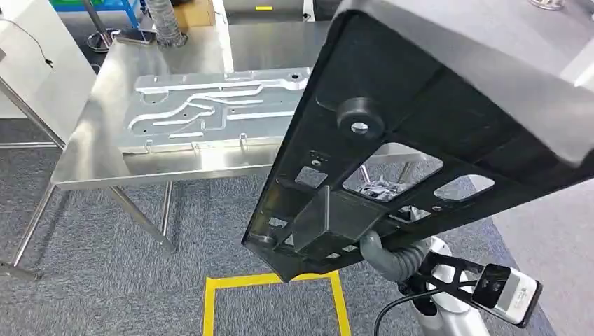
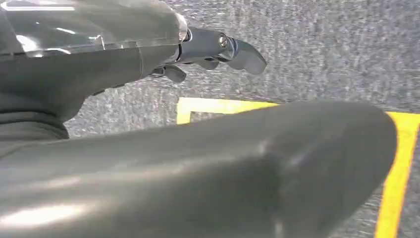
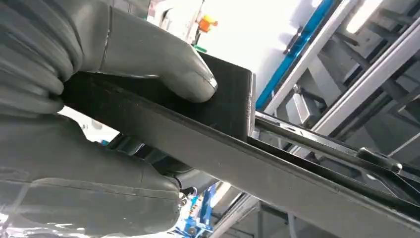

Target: Take the parts from the cabinet and place them on the table.

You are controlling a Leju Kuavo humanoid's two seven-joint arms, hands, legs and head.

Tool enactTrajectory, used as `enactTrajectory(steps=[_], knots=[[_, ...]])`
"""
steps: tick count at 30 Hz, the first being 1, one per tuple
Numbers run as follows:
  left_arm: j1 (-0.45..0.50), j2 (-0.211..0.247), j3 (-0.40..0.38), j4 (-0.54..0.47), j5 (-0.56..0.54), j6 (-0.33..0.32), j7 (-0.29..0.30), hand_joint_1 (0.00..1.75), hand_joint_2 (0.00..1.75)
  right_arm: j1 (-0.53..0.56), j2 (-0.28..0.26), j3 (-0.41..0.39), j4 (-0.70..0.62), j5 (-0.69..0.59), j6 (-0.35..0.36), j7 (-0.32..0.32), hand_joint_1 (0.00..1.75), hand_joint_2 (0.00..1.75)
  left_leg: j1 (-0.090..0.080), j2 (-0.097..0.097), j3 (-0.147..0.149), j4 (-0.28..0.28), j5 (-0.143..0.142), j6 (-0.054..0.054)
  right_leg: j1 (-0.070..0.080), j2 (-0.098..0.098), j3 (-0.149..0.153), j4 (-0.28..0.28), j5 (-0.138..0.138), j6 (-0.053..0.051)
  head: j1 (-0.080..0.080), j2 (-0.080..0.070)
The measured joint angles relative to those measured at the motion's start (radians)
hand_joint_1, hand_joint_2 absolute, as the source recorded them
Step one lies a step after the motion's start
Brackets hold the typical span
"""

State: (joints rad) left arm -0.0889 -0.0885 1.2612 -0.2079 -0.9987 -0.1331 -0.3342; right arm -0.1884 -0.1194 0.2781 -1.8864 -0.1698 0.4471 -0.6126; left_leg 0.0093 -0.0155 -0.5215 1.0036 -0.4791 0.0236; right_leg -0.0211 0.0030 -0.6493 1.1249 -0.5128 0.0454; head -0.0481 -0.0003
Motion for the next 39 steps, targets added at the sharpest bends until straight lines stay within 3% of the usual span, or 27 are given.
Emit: enactTrajectory(steps=[1,2,3,4,7,8,9,11,12,13,14,16,17,18,19,21,23,26,27,28,29,30,32,33,36,37,39], knots=[[0.0,0.0,0.0,0.0,0.002,0.0,0.0,0.0,0.0,0.002,0.0,0.0,0.0,0.008,-0.003,-0.004,1.75,1.75,0.0,0.0,0.009,0.0,-0.011,-0.004,-0.001,-0.001,0.017,-0.075,0.07,-0.005,0.0,0.0],[0.0,-0.001,0.0,0.0,0.003,0.001,0.0,0.0,0.0,0.005,0.0,0.0,0.002,0.018,-0.009,-0.008,1.75,1.75,-0.002,-0.001,0.022,0.007,-0.022,-0.012,0.004,-0.002,0.016,-0.097,0.092,-0.012,0.0,0.0],[-0.001,-0.001,0.0,0.0,0.003,0.002,-0.002,0.0,0.0,0.005,0.001,0.0,0.003,0.026,-0.016,-0.01,1.75,1.75,-0.002,-0.003,0.022,0.003,-0.03,-0.021,0.009,-0.003,0.021,-0.097,0.066,-0.02,0.001,0.0],[-0.001,-0.001,0.0,0.0,0.003,0.002,-0.001,0.0,0.0,0.004,0.001,-0.001,0.003,0.028,-0.019,-0.01,1.75,1.75,0.0,-0.003,0.024,-0.002,-0.039,-0.028,0.013,-0.003,0.027,-0.097,0.08,-0.027,0.001,0.0],[-0.005,0.0,0.0,0.0,0.005,0.003,-0.001,0.0,0.0,0.0,0.003,-0.002,0.002,0.028,-0.02,-0.011,1.75,1.75,0.006,0.003,0.036,0.033,-0.045,-0.044,0.01,0.0,0.06,-0.111,0.068,-0.051,0.0,0.0],[-0.008,-0.002,0.0,0.0,0.006,0.003,-0.003,0.0,0.0,-0.003,0.003,-0.002,0.002,0.029,-0.023,-0.011,1.75,1.75,0.005,0.007,0.011,0.085,-0.053,-0.045,0.01,-0.003,0.071,-0.113,0.061,-0.06,0.0,0.0],[-0.009,-0.005,0.0,0.0,0.007,0.003,-0.004,0.0,0.0,-0.005,0.006,-0.002,0.002,0.036,-0.034,-0.011,1.75,1.75,0.005,0.007,-0.035,0.159,-0.074,-0.049,0.01,-0.004,0.077,-0.113,0.054,-0.065,0.0,0.0],[-0.003,-0.005,0.0,0.0,0.01,0.003,-0.005,0.0,0.0,-0.005,0.012,-0.003,0.004,0.054,-0.072,0.007,1.75,1.75,0.006,0.008,-0.129,0.286,-0.127,-0.055,0.012,-0.003,0.09,-0.113,0.039,-0.068,0.0,0.0],[0.0,-0.005,0.001,0.0,0.01,0.003,-0.006,0.0,0.0,-0.006,0.016,-0.009,0.007,0.061,-0.092,0.017,1.75,1.75,0.006,0.008,-0.164,0.315,-0.142,-0.057,0.012,-0.001,0.099,-0.113,0.03,-0.067,0.0,0.0],[0.001,-0.005,0.001,0.0,0.01,0.002,-0.009,0.0,0.0,-0.015,0.018,-0.019,0.012,0.083,-0.123,0.028,1.75,1.75,0.006,0.008,-0.178,0.299,-0.128,-0.057,0.012,0.001,0.111,-0.113,0.021,-0.066,0.0,0.0],[0.002,-0.004,0.001,0.0,0.01,0.0,-0.013,0.0,0.0,-0.035,0.019,-0.028,0.023,0.116,-0.153,0.043,1.75,1.75,0.006,0.008,-0.173,0.25,-0.093,-0.054,0.011,0.003,0.123,-0.113,0.011,-0.064,0.0,0.0],[0.001,-0.004,0.001,0.0,0.01,-0.005,-0.021,0.0,0.0,-0.09,0.019,-0.051,0.055,0.259,-0.272,0.081,1.75,1.75,0.006,0.01,-0.137,0.096,0.034,-0.047,0.011,0.004,0.153,-0.113,-0.011,-0.057,0.0,0.0],[0.002,-0.004,0.001,0.0,0.01,-0.005,-0.023,0.0,0.0,-0.116,0.018,-0.064,0.075,0.374,-0.362,0.096,1.75,1.75,0.003,0.014,-0.137,0.035,0.094,-0.042,0.015,0.004,0.162,-0.11,-0.021,-0.051,0.0,0.0],[0.001,-0.003,0.002,0.0,0.01,-0.007,-0.024,0.0,0.0,-0.139,0.018,-0.081,0.101,0.523,-0.47,0.115,1.75,1.75,-0.001,0.014,-0.133,0.039,0.055,-0.034,0.016,0.006,0.164,-0.111,-0.029,-0.044,0.0,0.0],[0.001,-0.003,0.002,0.0,0.008,-0.008,-0.027,0.0,0.0,-0.162,0.015,-0.099,0.124,0.698,-0.582,0.147,1.75,1.75,-0.004,0.012,-0.128,0.039,0.075,-0.028,0.016,0.004,0.166,-0.114,-0.035,-0.035,0.0,0.0],[0.001,-0.003,0.002,0.0,0.0,-0.008,-0.032,0.0,0.0,-0.208,0.011,-0.117,0.16,1.02,-0.728,0.226,1.75,1.75,-0.003,0.009,-0.123,0.032,0.066,-0.012,0.016,0.004,0.174,-0.109,-0.032,-0.025,0.0,0.0],[-0.001,-0.003,0.002,0.0,-0.007,-0.008,-0.036,0.0,0.0,-0.279,0.011,-0.089,0.216,1.327,-0.792,0.315,1.75,1.75,0.001,0.009,-0.1,0.02,0.062,-0.004,0.012,-0.001,0.142,-0.048,-0.035,-0.017,0.0,0.0],[-0.012,-0.002,0.001,0.0,-0.01,-0.008,-0.038,0.0,0.0,-0.347,0.026,-0.011,0.296,1.572,-0.787,0.423,1.75,1.75,0.001,0.01,-0.082,0.02,0.043,0.002,0.01,-0.001,0.001,0.148,-0.104,-0.012,0.0,0.0],[-0.012,-0.002,0.001,0.0,-0.013,-0.008,-0.038,0.0,0.0,-0.372,0.035,0.019,0.328,1.613,-0.77,0.452,1.75,1.75,0.001,0.009,-0.074,0.02,0.035,0.001,0.008,-0.002,-0.037,0.183,-0.127,-0.012,0.0,0.0],[-0.011,-0.002,0.0,0.0,-0.014,-0.008,-0.038,0.0,0.0,-0.395,0.043,0.053,0.364,1.644,-0.754,0.471,1.75,1.75,0.001,0.008,-0.064,0.02,0.026,0.001,0.007,-0.002,-0.057,0.179,-0.124,-0.012,0.0,0.0],[-0.011,-0.002,0.001,0.0,-0.015,-0.007,-0.037,0.0,0.0,-0.423,0.049,0.076,0.392,1.657,-0.743,0.476,1.75,1.75,0.001,0.006,-0.05,0.02,0.017,0.0,0.007,-0.002,-0.06,0.143,-0.098,-0.013,0.0,0.0],[-0.011,-0.002,0.001,0.0,-0.016,-0.007,-0.037,0.0,0.0,-0.45,0.058,0.115,0.442,1.668,-0.737,0.483,1.75,1.75,0.001,0.004,-0.034,0.02,0.005,-0.003,0.007,-0.002,-0.049,0.076,-0.044,-0.015,0.0,0.0],[-0.011,-0.003,0.0,0.0,-0.017,-0.007,-0.035,0.0,0.0,-0.486,0.069,0.173,0.522,1.677,-0.733,0.487,1.75,1.75,0.002,-0.002,-0.014,0.018,-0.017,-0.011,0.009,-0.002,-0.03,-0.082,0.135,-0.028,0.0,0.0],[-0.013,-0.004,0.0,0.0,-0.018,-0.007,-0.032,0.0,0.0,-0.5,0.076,0.195,0.553,1.678,-0.731,0.487,1.75,1.75,0.0,-0.008,-0.007,0.023,-0.022,-0.019,0.019,-0.002,-0.031,-0.086,0.116,-0.033,0.0,0.0],[-0.014,-0.004,0.0,0.0,-0.012,-0.001,-0.03,0.0,0.0,-0.537,0.113,0.261,0.669,1.676,-0.731,0.478,1.75,1.75,0.003,-0.005,-0.001,0.021,-0.028,-0.037,0.026,-0.001,-0.025,-0.088,0.113,-0.057,0.0,0.0],[-0.015,-0.003,0.001,0.0,-0.011,0.001,-0.029,0.0,0.0,-0.556,0.132,0.28,0.713,1.671,-0.731,0.472,1.75,1.75,0.003,-0.004,-0.002,0.025,-0.034,-0.042,0.019,0.001,-0.013,-0.096,0.113,-0.063,0.0,0.0],[-0.019,-0.005,0.0,0.0,-0.008,0.004,-0.03,0.0,0.0,-0.59,0.164,0.313,0.803,1.663,-0.734,0.464,1.75,1.75,0.005,0.003,-0.047,0.116,-0.053,-0.05,0.016,0.001,0.007,-0.106,0.106,-0.074,0.0,0.0]])
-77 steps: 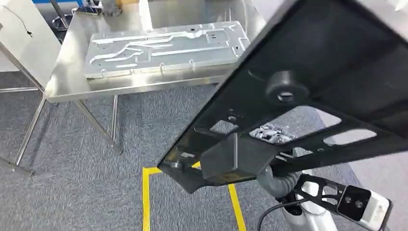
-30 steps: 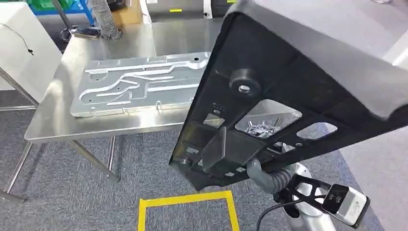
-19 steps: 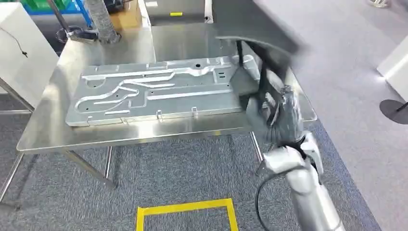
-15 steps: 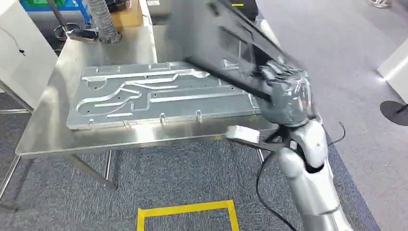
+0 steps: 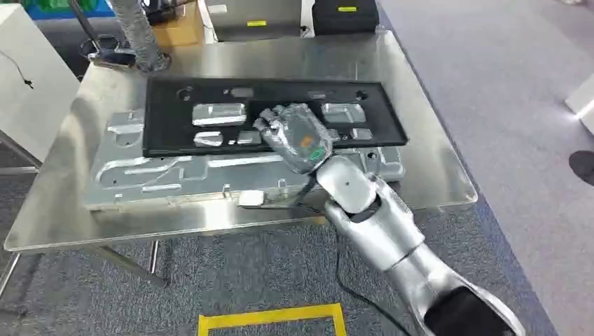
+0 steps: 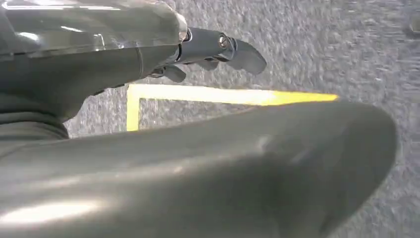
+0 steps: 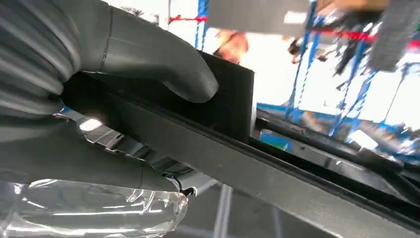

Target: Take the parts from the cabinet and place them on the table.

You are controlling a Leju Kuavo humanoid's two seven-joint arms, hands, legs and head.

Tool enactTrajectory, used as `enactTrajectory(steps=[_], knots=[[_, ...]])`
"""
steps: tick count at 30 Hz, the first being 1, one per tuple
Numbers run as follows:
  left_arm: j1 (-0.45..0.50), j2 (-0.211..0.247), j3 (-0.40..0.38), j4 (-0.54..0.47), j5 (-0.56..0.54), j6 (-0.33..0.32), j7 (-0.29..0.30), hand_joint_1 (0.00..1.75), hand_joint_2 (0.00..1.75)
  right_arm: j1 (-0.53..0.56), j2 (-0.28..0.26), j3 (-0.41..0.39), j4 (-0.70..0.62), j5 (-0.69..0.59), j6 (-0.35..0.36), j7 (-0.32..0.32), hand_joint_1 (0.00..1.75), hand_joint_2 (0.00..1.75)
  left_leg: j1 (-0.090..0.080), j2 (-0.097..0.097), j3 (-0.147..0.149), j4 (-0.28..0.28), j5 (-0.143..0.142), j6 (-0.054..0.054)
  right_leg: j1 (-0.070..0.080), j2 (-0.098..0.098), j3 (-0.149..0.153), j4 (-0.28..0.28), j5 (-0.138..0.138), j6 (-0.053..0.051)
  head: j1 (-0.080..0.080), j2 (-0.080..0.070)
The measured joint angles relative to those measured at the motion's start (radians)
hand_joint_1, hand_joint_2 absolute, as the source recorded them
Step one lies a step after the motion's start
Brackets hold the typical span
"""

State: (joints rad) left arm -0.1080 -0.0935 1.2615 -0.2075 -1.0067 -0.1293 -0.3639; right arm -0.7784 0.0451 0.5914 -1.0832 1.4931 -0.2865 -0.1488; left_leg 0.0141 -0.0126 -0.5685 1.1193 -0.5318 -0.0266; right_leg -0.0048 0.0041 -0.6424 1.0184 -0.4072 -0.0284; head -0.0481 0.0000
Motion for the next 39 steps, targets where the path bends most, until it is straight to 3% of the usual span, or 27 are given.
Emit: enactTrajectory(steps=[3,4,5,8,9,10,13,14,15,17,18,19,20,22,23,24,25,27,28,29,30,33,34,35,36,38,39], knots=[[0.004,0.001,0.001,0.0,0.007,0.003,-0.003,0.0,0.0,-0.02,0.034,0.05,0.122,-0.029,-0.002,-0.01,1.75,1.75,0.003,0.003,-0.129,0.194,-0.07,-0.012,0.002,-0.001,0.019,0.0,-0.017,-0.006,0.0,0.0],[0.006,0.002,0.002,0.0,0.008,0.003,-0.003,0.0,0.0,-0.024,0.045,0.062,0.166,-0.039,-0.003,-0.011,1.75,1.75,0.003,0.004,-0.154,0.207,-0.062,-0.014,0.002,0.0,0.026,0.001,-0.023,-0.006,0.0,0.0],[0.007,0.002,0.003,0.0,0.008,0.003,-0.004,0.0,0.0,-0.024,0.052,0.069,0.196,-0.047,-0.003,-0.011,1.75,1.75,0.003,0.004,-0.156,0.177,-0.028,-0.015,0.002,0.0,0.034,0.001,-0.03,-0.004,0.0,0.0],[0.01,0.004,0.004,0.0,0.01,0.003,-0.005,0.0,0.0,-0.042,0.074,0.087,0.287,-0.069,-0.003,-0.011,1.75,1.75,0.01,0.007,-0.087,-0.066,0.152,-0.015,0.001,0.0,0.057,0.006,-0.053,0.007,0.0,0.0],[0.009,0.004,0.004,0.0,0.01,0.002,-0.006,0.0,0.0,-0.054,0.08,0.091,0.319,-0.079,-0.004,-0.012,1.75,1.75,0.004,0.008,-0.086,-0.078,0.114,-0.01,0.003,0.001,0.058,0.011,-0.055,0.012,0.0,0.0],[0.007,0.005,0.004,0.0,0.01,0.0,-0.008,0.0,0.0,-0.065,0.081,0.093,0.344,-0.085,-0.004,-0.011,1.75,1.75,-0.001,0.009,-0.081,-0.086,0.12,0.006,0.006,0.003,0.051,0.011,-0.058,0.018,0.0,0.0],[0.014,0.007,0.004,0.0,0.006,-0.007,-0.011,0.0,0.0,-0.079,0.082,0.096,0.423,-0.097,-0.014,0.005,1.75,1.75,0.003,0.006,-0.081,-0.091,0.132,0.024,0.007,0.0,0.054,0.008,-0.065,0.035,0.0,0.0],[0.013,0.007,0.004,0.0,0.004,-0.008,-0.015,0.0,0.0,-0.081,0.081,0.096,0.444,-0.097,-0.021,0.013,1.75,1.75,0.005,0.006,-0.078,-0.095,0.133,0.029,0.001,0.001,0.051,0.024,-0.079,0.041,0.0,0.0],[0.012,0.007,0.004,0.0,0.001,-0.011,-0.018,0.0,0.0,-0.086,0.079,0.095,0.462,-0.096,-0.03,0.023,1.75,1.75,0.005,0.006,-0.078,-0.095,0.131,0.035,0.002,0.001,0.029,0.066,-0.105,0.044,0.0,0.0],[0.012,0.01,0.004,0.0,-0.001,-0.012,-0.023,0.0,0.0,-0.093,0.076,0.095,0.51,-0.092,-0.044,0.042,1.75,1.75,0.004,0.007,-0.077,-0.095,0.128,0.041,0.0,0.001,-0.054,0.222,-0.173,0.048,0.0,0.0],[0.012,0.011,0.004,0.0,-0.001,-0.013,-0.023,0.0,0.0,-0.093,0.073,0.095,0.529,-0.092,-0.044,0.048,1.75,1.75,0.003,0.007,-0.076,-0.094,0.126,0.044,0.0,0.001,-0.093,0.291,-0.193,0.05,0.0,0.0],[0.012,0.013,0.004,0.0,-0.002,-0.014,-0.025,0.0,0.0,-0.091,0.067,0.095,0.55,-0.091,-0.045,0.057,1.75,1.75,0.002,0.006,-0.073,-0.094,0.124,0.046,0.0,0.001,-0.118,0.325,-0.188,0.049,0.0,0.0],[0.012,0.013,0.004,0.0,-0.003,-0.014,-0.026,0.0,0.0,-0.09,0.061,0.095,0.568,-0.091,-0.046,0.064,1.75,1.75,0.001,0.005,-0.07,-0.094,0.122,0.046,0.001,0.001,-0.115,0.303,-0.159,0.047,0.0,0.0],[0.011,0.013,0.004,0.0,-0.005,-0.014,-0.027,0.0,0.0,-0.094,0.051,0.088,0.595,-0.091,-0.052,0.071,1.75,1.75,-0.004,0.002,-0.059,-0.094,0.117,0.045,0.005,0.001,-0.051,0.155,-0.067,0.033,0.0,0.0],[0.011,0.013,0.004,0.0,-0.005,-0.014,-0.027,0.0,0.0,-0.097,0.044,0.084,0.606,-0.091,-0.058,0.071,1.75,1.75,-0.007,0.001,-0.053,-0.095,0.113,0.044,0.009,0.0,-0.007,0.06,-0.021,0.02,0.0,0.0],[0.01,0.01,0.004,0.0,-0.005,-0.014,-0.027,0.0,0.0,-0.102,0.04,0.082,0.617,-0.092,-0.064,0.071,1.75,1.75,-0.011,0.002,-0.053,-0.094,0.109,0.04,0.017,-0.001,0.015,0.017,-0.025,0.007,0.0,0.0],[0.009,0.012,0.004,0.0,-0.007,-0.014,-0.027,0.0,0.0,-0.107,0.038,0.081,0.625,-0.092,-0.066,0.071,1.75,1.75,-0.01,0.002,-0.054,-0.093,0.109,0.035,0.017,-0.005,0.013,0.008,-0.02,0.011,0.0,0.0],[0.008,0.013,0.004,0.0,-0.007,-0.014,-0.027,0.0,0.0,-0.11,0.035,0.078,0.638,-0.092,-0.066,0.071,1.75,1.75,-0.007,0.006,-0.052,-0.097,0.108,0.027,0.021,-0.001,0.013,0.008,-0.021,0.009,0.0,0.0],[0.007,0.013,0.004,0.0,-0.007,-0.015,-0.027,0.0,0.0,-0.112,0.033,0.078,0.644,-0.092,-0.066,0.071,1.75,1.75,-0.008,0.007,-0.048,-0.102,0.109,0.022,0.019,0.0,0.016,0.0,-0.018,0.006,0.0,0.0],[0.005,0.018,0.004,0.0,-0.007,-0.014,-0.028,0.0,0.0,-0.112,0.032,0.078,0.648,-0.092,-0.066,0.071,1.75,1.75,-0.014,0.007,-0.05,-0.1,0.102,0.019,0.005,-0.002,0.029,-0.021,-0.009,0.006,0.0,0.0],[0.006,0.016,0.003,0.0,-0.008,-0.015,-0.029,0.0,0.0,-0.113,0.031,0.077,0.651,-0.091,-0.066,0.072,1.75,1.75,-0.012,0.008,-0.054,-0.081,0.088,0.012,0.005,-0.002,0.038,-0.03,-0.008,0.005,0.0,0.0],[0.004,0.019,0.003,0.0,-0.01,-0.005,-0.039,0.0,0.0,-0.118,0.026,0.077,0.665,-0.084,-0.079,0.066,1.75,1.75,-0.003,0.008,-0.153,0.13,-0.013,-0.001,0.003,-0.002,0.04,-0.027,-0.01,0.0,0.0,0.0],[0.004,0.02,0.003,0.0,-0.011,0.002,-0.042,0.0,0.0,-0.116,0.019,0.077,0.674,-0.081,-0.087,0.055,1.75,1.75,-0.002,0.009,-0.18,0.181,-0.022,-0.003,0.002,-0.002,0.04,-0.025,-0.012,0.001,0.0,0.0],[0.005,0.021,0.003,0.0,-0.012,0.009,-0.047,0.0,0.0,-0.113,0.012,0.077,0.682,-0.079,-0.098,0.041,1.75,1.75,0.0,0.009,-0.183,0.18,-0.007,-0.005,0.002,-0.003,0.04,-0.023,-0.014,0.003,0.0,0.0],[0.005,0.023,0.003,0.0,-0.013,0.021,-0.053,0.0,1.75,-0.108,0.0,0.075,0.692,-0.077,-0.114,0.024,0.0,0.0,0.002,0.009,-0.161,0.129,0.033,-0.006,0.001,-0.003,0.042,-0.021,-0.017,0.007,0.0,0.0],[0.004,0.028,0.002,0.0,-0.015,0.038,-0.064,0.0,1.75,-0.107,-0.013,0.074,0.703,-0.071,-0.141,0.008,0.0,0.0,0.007,0.01,-0.075,-0.043,0.12,-0.007,-0.002,-0.001,0.042,-0.01,-0.026,0.014,0.0,0.0],[0.003,0.029,0.001,0.0,-0.016,0.046,-0.068,0.0,1.75,-0.108,-0.015,0.073,0.707,-0.063,-0.153,0.002,0.0,0.0,0.007,0.008,-0.052,-0.083,0.106,-0.005,0.0,0.0,0.041,-0.006,-0.03,0.019,0.0,0.0]])
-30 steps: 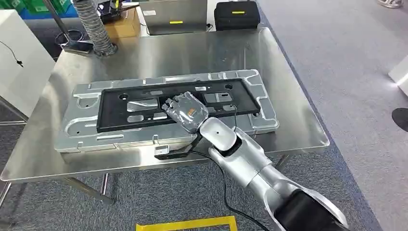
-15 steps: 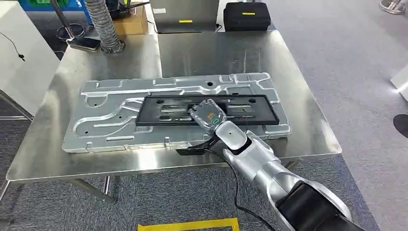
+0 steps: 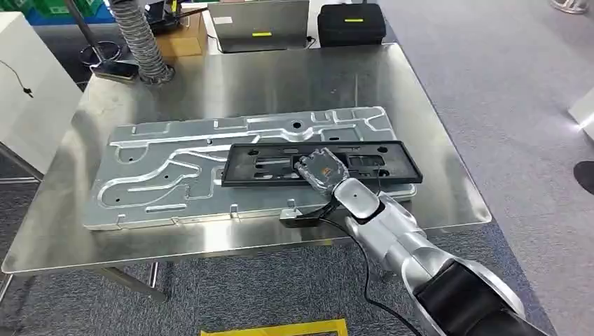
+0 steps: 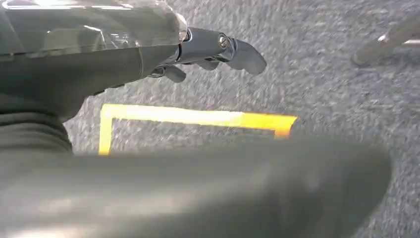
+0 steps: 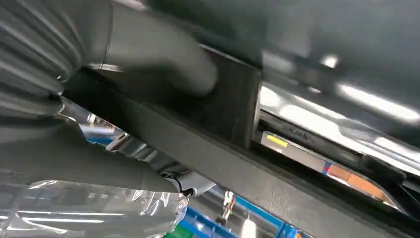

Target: Take the parts from the cabinet and place them on the table.

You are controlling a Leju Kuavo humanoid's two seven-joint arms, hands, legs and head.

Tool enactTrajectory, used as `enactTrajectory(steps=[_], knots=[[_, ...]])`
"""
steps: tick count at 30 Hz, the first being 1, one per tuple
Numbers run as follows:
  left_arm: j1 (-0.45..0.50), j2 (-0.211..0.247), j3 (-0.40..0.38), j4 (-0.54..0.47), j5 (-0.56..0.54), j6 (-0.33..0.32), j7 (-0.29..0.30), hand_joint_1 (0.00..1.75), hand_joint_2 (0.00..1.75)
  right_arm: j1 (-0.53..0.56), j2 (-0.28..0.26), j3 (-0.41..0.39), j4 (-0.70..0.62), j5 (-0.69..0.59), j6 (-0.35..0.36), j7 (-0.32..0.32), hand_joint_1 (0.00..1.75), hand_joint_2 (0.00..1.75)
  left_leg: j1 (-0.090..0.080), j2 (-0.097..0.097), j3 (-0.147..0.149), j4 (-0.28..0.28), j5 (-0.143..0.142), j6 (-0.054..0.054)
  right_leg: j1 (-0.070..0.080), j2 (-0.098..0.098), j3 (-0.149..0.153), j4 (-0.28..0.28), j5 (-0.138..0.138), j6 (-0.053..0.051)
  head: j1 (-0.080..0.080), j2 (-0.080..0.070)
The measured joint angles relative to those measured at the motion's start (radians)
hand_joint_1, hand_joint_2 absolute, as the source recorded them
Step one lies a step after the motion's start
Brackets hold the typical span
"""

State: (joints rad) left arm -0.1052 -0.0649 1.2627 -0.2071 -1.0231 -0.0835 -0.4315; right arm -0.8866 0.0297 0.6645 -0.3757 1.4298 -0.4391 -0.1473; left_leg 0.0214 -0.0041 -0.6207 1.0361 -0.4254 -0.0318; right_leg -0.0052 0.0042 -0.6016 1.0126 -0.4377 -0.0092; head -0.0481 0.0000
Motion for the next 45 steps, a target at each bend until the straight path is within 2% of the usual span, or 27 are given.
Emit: enactTrajectory(steps=[5,6,9,10,11,12,14,15,16,18,21,22,24,25,26,27,30,31,32,33,36,38,40,41,42,43,45], knots=[[0.0,0.0,-0.005,0.0,-0.016,0.054,-0.006,0.0,1.75,0.0,-0.009,-0.006,0.015,0.007,-0.022,-0.037,0.0,0.0,-0.005,-0.001,0.006,-0.015,0.002,0.038,0.002,0.005,-0.006,0.007,-0.006,0.023,0.0,0.0],[-0.002,0.0,-0.006,0.0,-0.018,0.061,-0.006,0.0,0.0,-0.001,-0.01,-0.008,0.018,0.01,-0.027,-0.045,0.0,0.0,-0.004,-0.001,0.007,-0.016,0.003,0.042,-0.001,0.002,-0.013,0.029,-0.024,0.028,0.0,0.0],[-0.004,0.0,-0.009,0.0,-0.025,0.072,-0.006,0.0,0.0,0.005,-0.01,-0.018,0.021,0.007,-0.053,-0.075,0.0,0.0,-0.007,0.0,0.006,-0.015,0.001,0.052,-0.001,0.001,-0.116,0.251,-0.134,0.034,0.0,0.0],[-0.004,0.0,-0.009,0.0,-0.026,0.076,-0.006,0.0,0.0,0.006,-0.01,-0.023,0.022,0.005,-0.058,-0.083,0.0,0.0,-0.008,0.0,0.007,-0.015,0.001,0.052,-0.001,0.001,-0.145,0.311,-0.149,0.034,0.0,0.0],[-0.004,0.0,-0.01,0.0,-0.027,0.078,-0.005,0.0,0.0,0.007,-0.009,-0.026,0.022,0.002,-0.061,-0.091,0.0,0.0,-0.009,-0.001,0.008,-0.015,0.0,0.053,-0.001,0.001,-0.154,0.325,-0.141,0.033,0.0,0.0],[-0.004,0.0,-0.013,0.0,-0.03,0.078,-0.002,0.0,0.0,0.007,-0.009,-0.032,0.022,-0.007,-0.067,-0.11,0.0,0.0,-0.011,-0.002,0.01,-0.015,0.0,0.053,0.0,0.001,-0.138,0.289,-0.11,0.028,0.0,0.0],[-0.005,0.0,-0.018,0.0,-0.033,0.078,0.001,0.0,0.0,0.01,-0.005,-0.052,0.018,-0.069,-0.086,-0.182,0.0,0.0,-0.014,-0.004,0.016,-0.015,-0.001,0.051,0.006,0.002,-0.053,0.112,-0.018,0.01,0.0,0.0],[-0.006,-0.002,-0.02,0.0,-0.033,0.078,0.002,0.0,0.0,0.011,-0.003,-0.065,0.011,-0.108,-0.098,-0.225,0.0,0.0,-0.012,-0.004,0.016,-0.015,-0.002,0.05,0.011,0.001,-0.015,0.03,0.01,-0.004,0.0,0.0],[-0.007,-0.009,-0.023,0.0,-0.034,0.078,0.004,0.0,0.0,0.015,0.003,-0.085,-0.001,-0.172,-0.11,-0.292,0.0,0.0,-0.019,-0.003,0.011,-0.014,-0.003,0.045,0.016,-0.001,-0.007,0.011,-0.002,-0.009,0.0,0.0],[-0.007,-0.008,-0.023,0.0,-0.033,0.078,0.01,0.0,0.0,0.03,0.017,-0.139,-0.035,-0.298,-0.122,-0.426,0.0,0.0,-0.012,-0.002,0.011,-0.015,-0.003,0.035,0.021,-0.001,-0.009,0.007,0.002,-0.007,0.0,0.0],[-0.009,-0.009,-0.027,0.0,-0.033,0.077,0.01,0.0,0.0,0.05,0.031,-0.199,-0.089,-0.397,-0.111,-0.489,0.0,0.0,-0.012,-0.001,0.013,-0.009,-0.012,0.017,0.009,-0.005,0.007,-0.019,0.013,-0.013,0.0,0.0],[-0.008,-0.009,-0.028,0.0,-0.032,0.077,0.012,0.0,0.0,0.064,0.03,-0.208,-0.128,-0.474,-0.105,-0.514,0.0,0.0,-0.012,-0.001,-0.002,0.028,-0.042,0.013,0.008,-0.006,0.009,-0.021,0.013,-0.018,0.0,0.0],[-0.007,-0.007,-0.028,0.0,-0.026,0.077,0.019,0.0,0.0,0.12,0.02,-0.208,-0.284,-0.721,-0.098,-0.54,0.0,0.0,-0.008,-0.001,-0.075,0.192,-0.127,0.005,0.009,-0.007,0.01,-0.019,0.01,-0.022,0.0,0.0],[-0.004,-0.006,-0.028,0.0,-0.022,0.077,0.019,0.0,0.0,0.152,0.005,-0.207,-0.382,-0.832,-0.09,-0.544,0.0,0.0,-0.008,-0.001,-0.107,0.26,-0.151,0.001,0.009,-0.008,0.01,-0.018,0.009,-0.023,0.0,0.0],[-0.001,-0.006,-0.028,0.0,-0.016,0.077,0.019,0.0,0.0,0.184,-0.007,-0.208,-0.45,-0.905,-0.078,-0.547,0.0,0.0,-0.006,-0.001,-0.122,0.29,-0.15,-0.002,0.008,-0.009,0.01,-0.017,0.008,-0.022,0.0,0.0],[0.003,-0.006,-0.027,0.0,-0.011,0.077,0.018,0.0,0.0,0.221,-0.033,-0.223,-0.601,-1.02,-0.055,-0.547,0.0,0.0,-0.003,0.0,-0.114,0.273,-0.131,-0.004,0.007,-0.01,0.012,-0.016,0.005,-0.019,0.0,0.0],[0.011,-0.004,-0.02,0.0,0.008,0.073,0.018,0.0,0.0,0.31,-0.091,-0.297,-0.922,-1.192,0.007,-0.551,0.0,0.0,0.007,0.0,0.004,0.038,-0.007,-0.009,-0.001,-0.007,0.015,0.001,-0.011,-0.005,0.0,0.0],[0.011,-0.005,-0.018,0.0,0.017,0.067,0.016,0.0,0.0,0.351,-0.112,-0.336,-1.023,-1.252,0.01,-0.555,0.0,0.0,0.004,-0.005,0.028,0.011,-0.022,-0.008,0.006,-0.007,0.01,0.008,-0.018,0.005,0.0,0.0],[0.011,-0.005,-0.011,0.0,0.025,0.061,0.01,0.0,0.0,0.399,-0.13,-0.395,-1.116,-1.283,0.006,-0.553,0.0,0.0,0.001,-0.006,0.026,-0.005,-0.028,0.008,0.006,-0.009,0.006,0.016,-0.02,0.01,0.0,0.0],[0.017,-0.005,-0.006,0.0,0.029,0.056,0.008,0.0,0.0,0.439,-0.135,-0.434,-1.187,-1.285,-0.007,-0.556,0.0,0.0,0.001,-0.007,0.022,-0.002,-0.028,0.014,0.006,-0.01,0.006,0.013,-0.019,0.013,0.0,0.0],[0.028,-0.005,0.015,0.0,0.056,0.025,-0.024,0.0,0.0,0.55,-0.157,-0.677,-1.363,-1.202,-0.123,-0.554,0.0,0.0,0.003,-0.006,0.029,-0.009,-0.026,0.038,0.001,-0.007,0.011,0.015,-0.03,0.029,0.0,0.0],[0.028,-0.007,0.024,0.0,0.057,0.017,-0.037,0.0,0.0,0.634,-0.169,-0.795,-1.397,-1.184,-0.158,-0.555,0.0,0.0,0.003,-0.005,0.031,-0.009,-0.024,0.049,0.0,-0.004,-0.027,0.101,-0.088,0.038,0.0,0.0],[0.028,-0.007,0.027,0.0,0.055,0.013,-0.044,0.0,0.0,0.724,-0.169,-0.906,-1.397,-1.165,-0.175,-0.555,0.0,0.0,-0.001,-0.005,0.029,-0.009,-0.023,0.051,-0.003,-0.004,-0.102,0.261,-0.168,0.044,0.0,0.0],[0.028,-0.007,0.027,0.0,0.054,0.013,-0.044,0.0,0.0,0.751,-0.169,-0.914,-1.397,-1.164,-0.176,-0.554,0.0,0.0,-0.001,-0.005,0.028,-0.009,-0.023,0.052,-0.003,-0.004,-0.118,0.296,-0.18,0.045,0.0,0.0],[0.03,-0.007,0.029,0.0,0.053,0.011,-0.044,0.0,0.0,0.812,-0.17,-0.99,-1.389,-1.16,-0.201,-0.551,0.0,0.0,-0.003,-0.006,0.027,-0.009,-0.022,0.052,-0.003,-0.004,-0.129,0.323,-0.182,0.044,0.0,0.0],[0.032,-0.008,0.029,0.0,0.053,0.013,-0.043,0.0,0.0,0.847,-0.17,-1.018,-1.385,-1.163,-0.224,-0.551,0.0,0.0,-0.003,-0.007,0.026,-0.009,-0.022,0.052,-0.003,-0.004,-0.111,0.291,-0.158,0.043,0.0,0.0],[0.03,-0.01,0.029,0.0,0.054,0.014,-0.04,0.0,0.0,0.907,-0.171,-1.052,-1.374,-1.156,-0.247,-0.551,0.0,0.0,-0.003,-0.005,0.027,-0.009,-0.022,0.052,-0.003,-0.005,-0.024,0.132,-0.08,0.038,0.0,0.0]])
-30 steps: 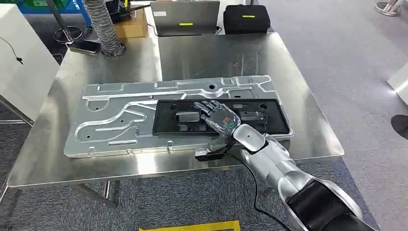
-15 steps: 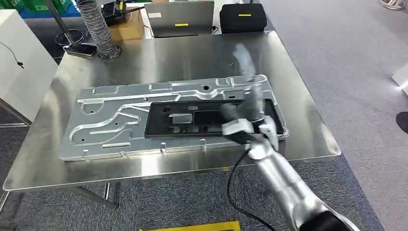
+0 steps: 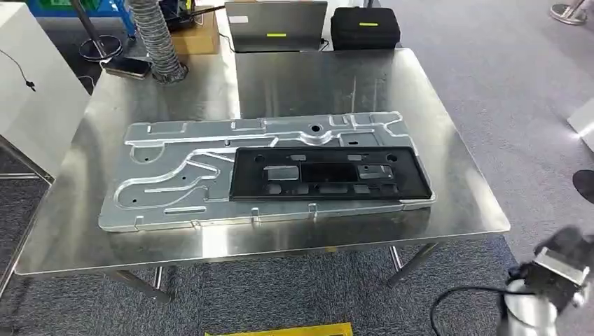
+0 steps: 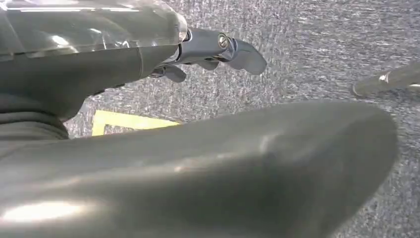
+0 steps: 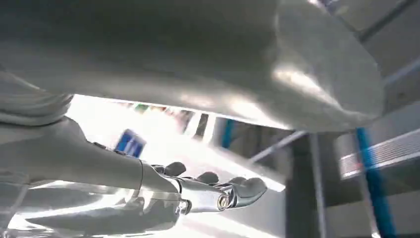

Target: Take the parts from the cabinet and place them on the table.

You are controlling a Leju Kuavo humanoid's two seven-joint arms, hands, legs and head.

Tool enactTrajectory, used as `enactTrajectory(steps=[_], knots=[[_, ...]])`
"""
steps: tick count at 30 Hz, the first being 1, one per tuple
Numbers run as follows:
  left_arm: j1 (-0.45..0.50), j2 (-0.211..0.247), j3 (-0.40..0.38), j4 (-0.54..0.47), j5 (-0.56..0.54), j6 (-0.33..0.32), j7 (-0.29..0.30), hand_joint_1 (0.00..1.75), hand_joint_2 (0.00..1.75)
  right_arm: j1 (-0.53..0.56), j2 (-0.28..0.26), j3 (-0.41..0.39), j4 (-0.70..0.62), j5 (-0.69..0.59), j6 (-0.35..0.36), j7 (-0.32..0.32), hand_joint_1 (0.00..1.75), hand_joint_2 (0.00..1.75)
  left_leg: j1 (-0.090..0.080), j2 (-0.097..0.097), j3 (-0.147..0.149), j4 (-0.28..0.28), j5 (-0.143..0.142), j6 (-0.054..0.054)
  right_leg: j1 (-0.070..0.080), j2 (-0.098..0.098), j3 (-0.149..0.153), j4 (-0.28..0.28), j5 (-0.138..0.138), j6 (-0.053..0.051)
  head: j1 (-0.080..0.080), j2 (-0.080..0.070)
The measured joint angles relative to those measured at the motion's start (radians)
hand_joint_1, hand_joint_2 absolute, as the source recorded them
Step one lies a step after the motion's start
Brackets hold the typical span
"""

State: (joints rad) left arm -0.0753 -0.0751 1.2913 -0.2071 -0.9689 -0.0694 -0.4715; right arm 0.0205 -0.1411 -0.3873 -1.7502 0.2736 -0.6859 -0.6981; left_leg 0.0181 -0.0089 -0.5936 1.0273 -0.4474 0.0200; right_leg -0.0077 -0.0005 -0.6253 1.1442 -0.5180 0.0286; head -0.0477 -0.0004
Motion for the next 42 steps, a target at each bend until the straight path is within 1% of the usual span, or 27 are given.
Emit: enactTrajectory(steps=[1,2,5,7,8,10,12,14,16,17,19,21,22,24,26,27,28,29,31,32,33,34,37,38,39,41,42], knots=[[-0.002,-0.001,0.0,0.0,-0.001,0.0,0.0,0.0,0.0,0.033,0.0,-0.024,0.011,0.018,0.001,0.0,0.0,0.0,0.0,-0.001,0.0,0.0,0.001,-0.001,0.0,0.0,0.053,-0.09,0.032,-0.004,0.0,0.0],[-0.002,-0.002,0.0,0.0,-0.009,-0.001,0.0,0.0,0.0,0.056,0.005,-0.053,0.038,0.037,0.006,0.0,0.0,0.0,-0.004,-0.002,0.0,0.0,0.002,-0.008,0.005,0.001,0.07,-0.126,0.03,-0.006,0.0,0.0],[0.0,-0.004,0.0,0.0,-0.012,-0.003,0.0,0.0,0.0,0.106,0.035,-0.102,0.121,0.11,0.037,0.002,0.0,0.0,-0.004,-0.001,0.001,-0.004,0.01,-0.024,0.011,0.005,0.061,-0.123,0.043,-0.019,0.0,0.0],[-0.001,-0.005,0.0,0.0,-0.012,-0.004,0.003,0.0,0.0,0.105,0.066,-0.152,0.247,0.201,0.102,0.005,0.0,0.0,-0.002,0.0,-0.003,0.008,-0.002,-0.035,0.002,0.001,0.059,-0.137,0.06,-0.037,0.0,0.0],[-0.002,-0.008,0.0,0.0,-0.013,-0.006,0.005,0.0,0.0,0.111,0.078,-0.176,0.289,0.229,0.128,0.013,0.0,0.0,-0.003,0.003,-0.015,0.039,-0.042,-0.037,0.003,0.0,0.053,-0.138,0.065,-0.044,0.0,0.0],[-0.001,-0.01,0.0,0.0,-0.014,-0.006,0.012,0.0,0.0,0.115,0.105,-0.221,0.361,0.266,0.137,0.008,0.0,0.0,-0.004,0.003,-0.06,0.181,-0.15,-0.04,0.005,-0.005,0.036,-0.137,0.078,-0.052,0.0,0.0],[0.0,-0.011,0.0,0.0,-0.014,-0.006,0.02,0.0,0.0,0.114,0.115,-0.252,0.472,0.289,0.135,0.005,0.0,0.0,-0.004,0.003,-0.077,0.284,-0.201,-0.041,0.01,-0.006,0.016,-0.135,0.092,-0.054,0.0,0.0],[0.001,-0.015,0.0,0.0,-0.017,-0.006,0.032,0.0,0.0,0.119,0.124,-0.272,0.571,0.31,0.132,0.004,0.0,0.0,-0.005,0.003,-0.008,0.214,-0.172,-0.034,0.015,-0.007,-0.005,-0.132,0.106,-0.053,0.0,0.0],[-0.001,-0.02,0.0,0.0,-0.018,-0.006,0.041,0.0,0.0,0.117,0.127,-0.291,0.667,0.345,0.126,0.003,0.0,0.0,-0.009,0.003,0.125,0.02,-0.116,-0.02,0.017,-0.004,-0.024,-0.127,0.122,-0.051,0.0,0.0],[-0.005,-0.021,-0.001,0.0,-0.018,-0.006,0.045,0.0,0.0,0.117,0.127,-0.302,0.716,0.362,0.12,0.003,0.0,0.0,-0.015,0.003,0.16,-0.048,-0.126,-0.015,0.018,-0.004,-0.027,-0.125,0.129,-0.046,0.0,0.0],[-0.004,-0.026,-0.001,0.0,-0.022,-0.006,0.051,0.0,0.0,0.107,0.127,-0.323,0.809,0.386,0.102,0.003,0.0,0.0,-0.019,0.003,0.153,-0.043,-0.106,-0.013,0.017,-0.004,-0.028,-0.126,0.143,-0.034,0.0,0.0],[0.0,-0.027,-0.001,0.0,-0.024,-0.005,0.06,0.0,0.0,0.083,0.121,-0.349,0.938,0.437,0.081,0.003,0.0,0.0,-0.024,0.006,0.149,-0.045,-0.088,-0.002,0.014,-0.001,-0.026,-0.137,0.164,-0.023,0.0,0.0],[-0.001,-0.033,-0.001,0.001,-0.024,-0.005,0.062,0.0,0.0,0.074,0.114,-0.359,0.994,0.459,0.068,0.004,0.0,0.0,-0.014,0.01,0.14,-0.055,-0.067,0.004,0.013,0.002,-0.033,-0.134,0.162,-0.018,0.0,0.0],[-0.004,-0.034,-0.001,0.001,-0.024,-0.005,0.067,0.0,0.0,0.054,0.102,-0.382,1.125,0.516,0.044,0.045,0.0,0.0,-0.014,0.014,0.108,-0.055,-0.042,0.019,0.007,0.003,-0.061,-0.061,0.041,-0.008,0.0,0.0],[0.001,-0.036,0.0,0.001,-0.023,-0.004,0.068,0.0,0.0,0.03,0.092,-0.39,1.233,0.57,0.046,0.133,0.0,0.0,-0.016,0.017,0.079,-0.054,-0.02,0.015,0.001,0.003,-0.088,0.084,-0.069,0.0,0.0,0.0],[0.001,-0.036,0.0,0.001,-0.021,-0.003,0.068,0.0,0.0,0.022,0.091,-0.39,1.276,0.602,0.047,0.176,0.0,0.0,-0.015,0.018,0.062,-0.051,-0.008,0.014,-0.001,0.003,-0.095,0.149,-0.091,0.003,0.0,0.0],[0.001,-0.036,0.0,0.001,-0.02,-0.003,0.068,0.0,0.0,0.016,0.09,-0.39,1.315,0.628,0.05,0.212,0.0,0.0,-0.015,0.019,0.045,-0.047,0.002,0.01,-0.003,0.003,-0.085,0.179,-0.078,0.005,0.0,0.0],[0.001,-0.037,0.0,0.001,-0.02,-0.003,0.068,0.0,0.0,0.011,0.09,-0.39,1.344,0.645,0.061,0.243,0.0,0.0,-0.013,0.019,0.027,-0.042,0.012,0.007,-0.007,0.002,-0.055,0.164,-0.042,0.008,0.0,0.0],[0.001,-0.039,0.0,0.001,-0.021,-0.002,0.068,0.0,0.0,0.001,0.09,-0.389,1.393,0.672,0.087,0.315,0.0,0.0,-0.009,0.019,-0.006,-0.027,0.024,-0.002,-0.012,0.001,0.054,0.035,0.021,0.013,0.0,0.0],[0.0,-0.039,0.0,0.001,-0.024,-0.002,0.068,0.0,0.0,-0.006,0.09,-0.389,1.415,0.685,0.105,0.349,0.0,0.0,-0.008,0.019,-0.018,-0.016,0.031,-0.009,-0.016,0.002,0.13,-0.068,0.01,0.015,0.0,0.0],[0.0,-0.038,0.0,0.001,-0.029,-0.002,0.067,0.0,0.0,-0.013,0.094,-0.388,1.434,0.696,0.121,0.374,0.0,0.0,-0.011,0.018,-0.028,-0.009,0.035,-0.016,-0.009,0.003,0.175,-0.147,-0.03,0.013,0.0,0.0],[0.0,-0.038,0.0,0.001,-0.032,-0.002,0.067,0.0,0.0,-0.015,0.097,-0.387,1.445,0.704,0.131,0.384,0.0,0.0,-0.011,0.019,-0.027,-0.009,0.043,-0.024,-0.004,0.006,0.176,-0.154,-0.036,-0.003,0.0,0.0],[0.004,-0.036,0.0,0.001,-0.041,-0.003,0.067,0.0,0.0,-0.016,0.116,-0.371,1.484,0.74,0.168,0.409,0.0,0.0,-0.008,0.018,-0.03,-0.013,0.066,-0.045,-0.001,0.005,0.16,-0.156,-0.016,-0.028,0.0,0.0],[0.004,-0.033,0.0,0.001,-0.042,-0.003,0.067,0.0,0.0,-0.021,0.127,-0.365,1.496,0.749,0.178,0.416,0.0,0.0,-0.003,0.015,-0.038,0.004,0.035,-0.048,-0.003,-0.003,0.15,-0.156,-0.003,-0.039,0.0,0.0],[0.006,-0.033,0.0,0.001,-0.043,-0.003,0.067,0.0,0.0,-0.023,0.13,-0.359,1.502,0.756,0.185,0.422,0.0,0.0,-0.003,0.015,-0.052,0.046,-0.028,-0.05,-0.001,-0.002,0.135,-0.156,0.007,-0.048,0.0,0.0],[0.005,-0.031,0.0,0.001,-0.042,-0.003,0.067,0.0,0.0,-0.024,0.141,-0.347,1.512,0.769,0.201,0.43,0.0,0.0,-0.003,0.015,-0.086,0.188,-0.147,-0.055,0.005,-0.004,0.106,-0.154,0.03,-0.055,0.0,0.0],[0.005,-0.03,0.0,0.001,-0.043,-0.003,0.067,0.0,0.0,-0.025,0.145,-0.343,1.517,0.772,0.207,0.435,0.0,0.0,-0.004,0.015,-0.097,0.254,-0.176,-0.055,0.008,-0.004,0.091,-0.153,0.042,-0.057,0.0,0.0]])
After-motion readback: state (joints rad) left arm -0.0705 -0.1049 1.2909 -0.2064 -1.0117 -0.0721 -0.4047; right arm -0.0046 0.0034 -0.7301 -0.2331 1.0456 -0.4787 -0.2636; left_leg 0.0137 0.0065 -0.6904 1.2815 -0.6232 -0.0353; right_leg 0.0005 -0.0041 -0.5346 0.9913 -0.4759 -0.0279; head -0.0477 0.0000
